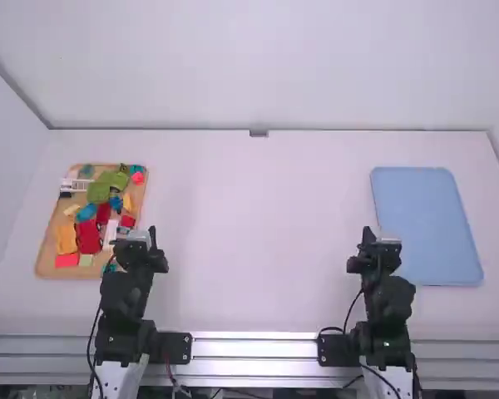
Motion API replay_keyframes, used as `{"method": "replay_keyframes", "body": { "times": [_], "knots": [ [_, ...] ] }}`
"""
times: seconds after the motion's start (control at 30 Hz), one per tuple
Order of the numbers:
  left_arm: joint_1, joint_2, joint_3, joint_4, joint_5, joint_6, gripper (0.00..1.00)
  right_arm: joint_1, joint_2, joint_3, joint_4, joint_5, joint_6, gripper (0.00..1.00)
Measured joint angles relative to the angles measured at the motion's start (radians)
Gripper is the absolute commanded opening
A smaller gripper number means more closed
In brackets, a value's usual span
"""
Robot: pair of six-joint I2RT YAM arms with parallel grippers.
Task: Assemble lego blocks to make yellow taxi
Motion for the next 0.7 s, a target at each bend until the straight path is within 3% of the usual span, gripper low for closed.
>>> {"method": "replay_keyframes", "body": {
  "times": [0.4,0.7],
  "knots": [
    [0.000,0.023,0.001,0.000,-0.006,0.000,0.07,0.000,0.037,0.001,0.011,0.000,-0.004,0.07],
    [-0.001,0.122,0.084,-0.012,-0.046,0.000,0.19,-0.001,0.170,0.081,0.058,-0.010,-0.006,0.19]
  ]
}}
